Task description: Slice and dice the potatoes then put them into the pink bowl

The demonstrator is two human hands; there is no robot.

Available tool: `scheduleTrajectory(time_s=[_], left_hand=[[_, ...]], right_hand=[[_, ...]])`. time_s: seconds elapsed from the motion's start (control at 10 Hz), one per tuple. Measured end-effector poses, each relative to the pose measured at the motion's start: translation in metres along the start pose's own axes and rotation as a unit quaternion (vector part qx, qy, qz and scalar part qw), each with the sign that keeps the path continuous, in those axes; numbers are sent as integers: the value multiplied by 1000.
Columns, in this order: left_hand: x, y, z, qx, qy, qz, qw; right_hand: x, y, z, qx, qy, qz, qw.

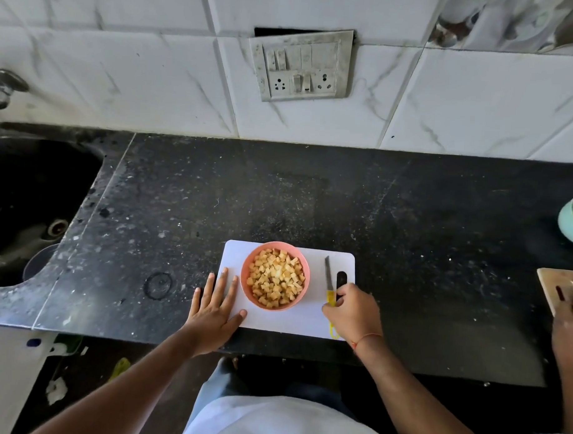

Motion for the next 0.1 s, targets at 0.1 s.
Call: scheduleTrajectory(time_s=[0.1], left_hand=[[9,8,-8,42,-28,-69,996]], right_hand=[[3,1,27,48,108,-90,989]])
Point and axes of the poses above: each hand's wrist, its own x-axis away from the middle knuckle, its own y-axis out of the back of the hand, z = x × y, the point moved 5 cm from there along -x, towards the middle knuckle, and after that the axes turned 8 degrees about z, right-handed, at the moved point
